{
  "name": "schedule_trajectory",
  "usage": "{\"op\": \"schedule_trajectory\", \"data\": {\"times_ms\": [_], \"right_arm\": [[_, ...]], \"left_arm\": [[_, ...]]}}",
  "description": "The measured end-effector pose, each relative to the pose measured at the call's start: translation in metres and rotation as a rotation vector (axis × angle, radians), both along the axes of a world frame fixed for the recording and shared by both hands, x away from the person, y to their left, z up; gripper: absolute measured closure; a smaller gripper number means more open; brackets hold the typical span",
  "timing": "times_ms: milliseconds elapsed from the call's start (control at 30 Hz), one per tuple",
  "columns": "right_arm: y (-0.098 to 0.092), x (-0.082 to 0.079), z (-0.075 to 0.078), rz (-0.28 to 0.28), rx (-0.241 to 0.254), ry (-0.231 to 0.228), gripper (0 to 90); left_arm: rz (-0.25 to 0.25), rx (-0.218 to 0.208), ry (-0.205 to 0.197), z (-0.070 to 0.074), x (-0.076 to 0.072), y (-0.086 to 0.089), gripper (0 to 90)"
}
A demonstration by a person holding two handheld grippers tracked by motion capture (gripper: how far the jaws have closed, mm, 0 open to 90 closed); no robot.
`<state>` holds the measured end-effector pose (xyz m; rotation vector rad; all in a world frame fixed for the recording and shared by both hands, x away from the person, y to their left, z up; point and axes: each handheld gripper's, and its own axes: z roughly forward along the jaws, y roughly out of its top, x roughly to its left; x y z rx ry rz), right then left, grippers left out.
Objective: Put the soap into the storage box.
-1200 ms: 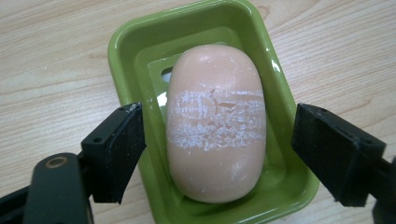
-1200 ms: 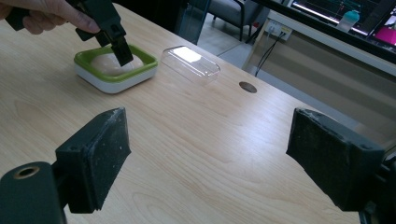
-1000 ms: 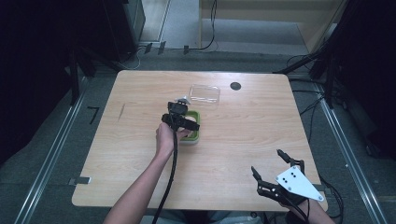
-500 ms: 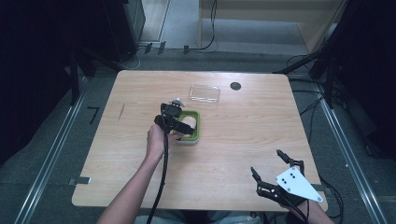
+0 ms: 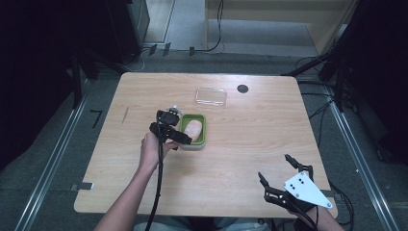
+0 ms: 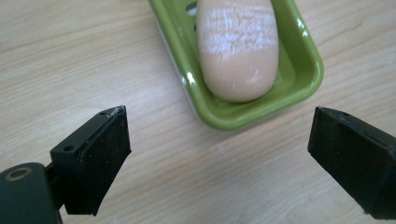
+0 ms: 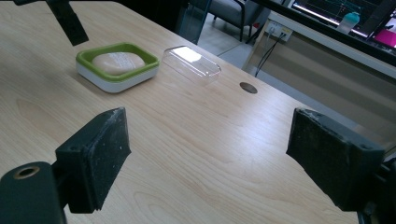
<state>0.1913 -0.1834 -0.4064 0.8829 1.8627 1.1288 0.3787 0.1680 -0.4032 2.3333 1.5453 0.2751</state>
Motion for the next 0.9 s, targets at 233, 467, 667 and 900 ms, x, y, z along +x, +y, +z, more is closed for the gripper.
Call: {"op": "schedule_trajectory", "data": {"times_ms": [233,467,667,900], "right_arm": [[0.000,0.000,0.000,0.000,-0.001,-0.001,13.1],[0.000,0.000,0.000,0.001,-0.002,-0.001,13.1],[0.001,0.000,0.000,-0.002,-0.003,-0.002,13.1],[0.000,0.000,0.000,-0.001,-0.003,-0.002,13.0]], "left_arm": [[-0.012,0.013,0.028,-0.003,-0.009,0.011,5.1],[-0.031,0.041,0.054,-0.004,-0.020,0.022,4.4],[-0.039,0.051,0.074,-0.007,-0.029,0.030,4.5],[-0.063,0.072,0.098,-0.010,-0.039,0.036,4.5]]}}
